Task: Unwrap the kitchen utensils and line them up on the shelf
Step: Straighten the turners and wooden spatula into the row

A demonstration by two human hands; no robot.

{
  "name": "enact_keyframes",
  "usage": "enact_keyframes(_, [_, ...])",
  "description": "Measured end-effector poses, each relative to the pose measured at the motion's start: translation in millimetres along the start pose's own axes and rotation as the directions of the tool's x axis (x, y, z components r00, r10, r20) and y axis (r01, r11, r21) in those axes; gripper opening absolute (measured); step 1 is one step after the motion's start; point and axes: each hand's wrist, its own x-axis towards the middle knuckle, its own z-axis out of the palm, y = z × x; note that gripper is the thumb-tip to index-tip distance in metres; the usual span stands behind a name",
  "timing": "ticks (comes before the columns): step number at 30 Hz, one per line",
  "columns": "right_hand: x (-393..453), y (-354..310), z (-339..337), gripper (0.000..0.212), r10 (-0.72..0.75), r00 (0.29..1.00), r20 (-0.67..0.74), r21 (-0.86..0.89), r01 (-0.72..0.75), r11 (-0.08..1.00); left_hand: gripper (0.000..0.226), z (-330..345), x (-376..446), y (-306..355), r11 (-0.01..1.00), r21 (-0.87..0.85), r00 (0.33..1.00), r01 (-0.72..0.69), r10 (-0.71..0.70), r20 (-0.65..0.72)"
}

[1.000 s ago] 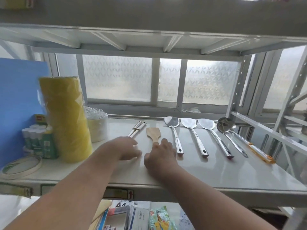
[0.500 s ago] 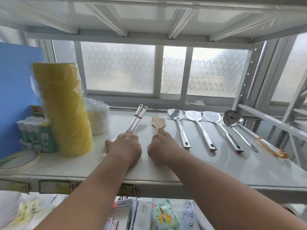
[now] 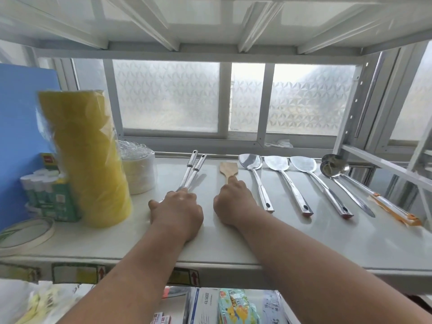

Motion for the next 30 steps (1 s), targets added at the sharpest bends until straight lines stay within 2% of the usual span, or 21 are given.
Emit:
enact_keyframes(3, [-3.9,1.8,1.4,0.053,-0.012,1.000,-0.007,-0.009,0.012,1.000,0.040,1.4,-0.4,0.2,1.000,-0.013,1.000,-0.002,0.002,-0.022])
enact_keyframes(5, [-6.9,0.7,-1.5,0.049,-0.034,0.996,-0.085,-0.031,0.032,0.999,0.041,2.9,-0.2,-0.7,0.999,-0.051,1.000,0.018,-0.019,-0.017])
enact_keyframes(8, [-13.9,-3.3,-5.1,0.044,-0.168,0.962,-0.216,-0.126,0.143,0.982,0.044,0.3,1.7,-0.4,0.981,-0.115,0.987,0.158,-0.152,0.057])
enact_keyframes(11, [-25.4,-5.0,-6.7,0.041,-0.257,0.938,-0.233,-0.148,0.227,0.962,0.042,-7.3,-0.2,-2.1,0.935,-0.213,0.959,0.282,-0.267,0.099])
enact_keyframes(13, [-36.1,-2.8,-10.3,0.040,-0.282,0.931,-0.230,-0.129,0.258,0.958,0.040,-11.7,-0.7,-5.8,0.927,-0.229,0.954,0.296,-0.278,0.108])
enact_keyframes(16, [-52.1,5.1,-13.1,0.043,-0.315,0.920,-0.234,-0.115,0.296,0.948,0.051,-17.0,-3.3,-8.9,0.925,-0.211,0.948,0.316,-0.298,0.112])
enact_keyframes(19, [-63.3,15.7,-16.1,0.044,-0.300,0.925,-0.232,-0.087,0.287,0.954,0.051,-26.2,-11.6,-10.5,0.912,-0.205,0.932,0.356,-0.330,0.148])
enact_keyframes(23, [-73.8,28.2,-21.0,0.046,-0.274,0.941,-0.199,-0.065,0.266,0.962,0.049,-43.6,-17.7,-17.2,0.908,-0.210,0.918,0.362,-0.310,0.246])
enact_keyframes(26, [-79.3,33.4,-22.2,0.044,-0.272,0.942,-0.198,-0.066,0.264,0.962,0.037,-62.1,-21.4,-20.9,0.928,-0.188,0.911,0.323,-0.250,0.329])
enact_keyframes(30, [-84.2,34.2,-23.7,0.044,-0.289,0.933,-0.216,-0.062,0.282,0.957,0.050,-79.9,-28.7,-24.4,0.937,-0.203,0.916,0.284,-0.203,0.345])
